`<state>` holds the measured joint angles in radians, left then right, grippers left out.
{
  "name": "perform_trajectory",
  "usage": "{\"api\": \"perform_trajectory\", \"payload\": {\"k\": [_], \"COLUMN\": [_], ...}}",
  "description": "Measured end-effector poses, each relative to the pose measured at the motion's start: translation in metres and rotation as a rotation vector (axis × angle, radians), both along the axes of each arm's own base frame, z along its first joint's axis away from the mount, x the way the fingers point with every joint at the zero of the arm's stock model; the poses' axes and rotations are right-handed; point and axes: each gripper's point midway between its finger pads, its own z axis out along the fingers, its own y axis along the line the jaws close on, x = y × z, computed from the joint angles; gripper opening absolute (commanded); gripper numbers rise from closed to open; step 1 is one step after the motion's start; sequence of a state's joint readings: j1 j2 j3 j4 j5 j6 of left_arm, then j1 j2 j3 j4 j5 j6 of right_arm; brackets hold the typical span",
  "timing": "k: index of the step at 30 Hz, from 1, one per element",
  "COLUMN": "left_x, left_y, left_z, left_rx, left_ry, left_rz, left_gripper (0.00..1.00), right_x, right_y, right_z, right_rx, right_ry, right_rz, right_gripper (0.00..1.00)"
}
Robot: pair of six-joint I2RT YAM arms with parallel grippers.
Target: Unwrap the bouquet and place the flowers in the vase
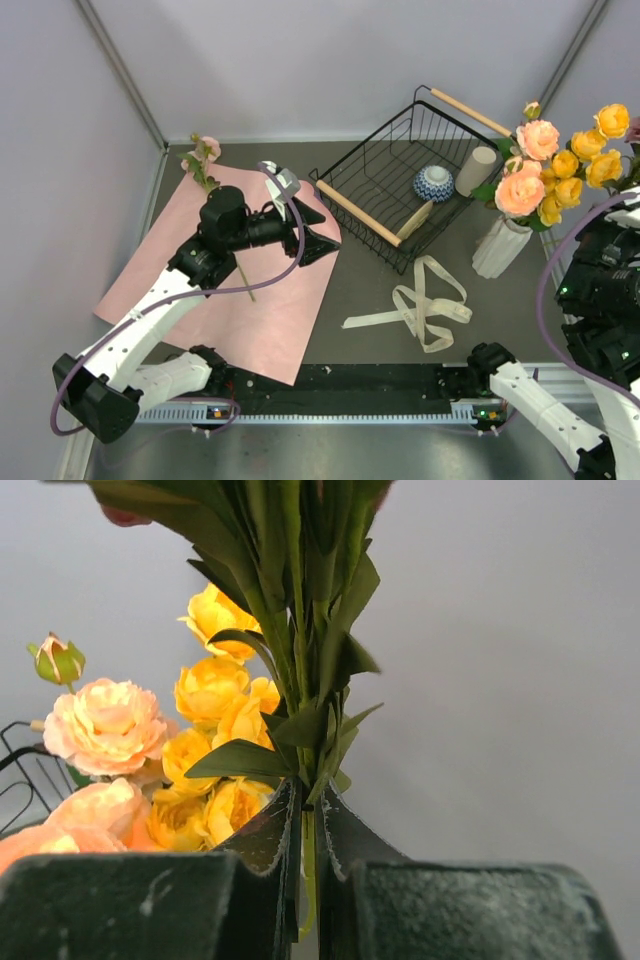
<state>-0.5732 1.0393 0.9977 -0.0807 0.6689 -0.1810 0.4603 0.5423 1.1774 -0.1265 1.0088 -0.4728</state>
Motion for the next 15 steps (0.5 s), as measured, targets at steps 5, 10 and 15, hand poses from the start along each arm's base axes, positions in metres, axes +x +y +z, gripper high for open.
{"api": "perform_trajectory", "payload": {"k": [5,10,15], "left_x": [0.001,0.001,0.001], "left_y": [-0.001,-0.001,-0.001], "left_z": [-0.002,-0.002,-0.003], "left_rx": [0.002,0.002,0.003], "left_ry": [0.005,0.004,0.005], "left_rz": [-0.001,-0.001,0.000], "left_gripper": [0.89,0.89,0.89], "right_x": [0.006,0.017,0.036], "right_y": [0.012,0.026,0.036], "right_z": [-0.009,-0.009,-0.013], "right_rx": [0.063,0.121,0.093], "right_ry": [-0.006,-0.051,-0.054], "right_rz": [0.086,0.165,0.170], "right_gripper": [0.00,0.00,0.00]}}
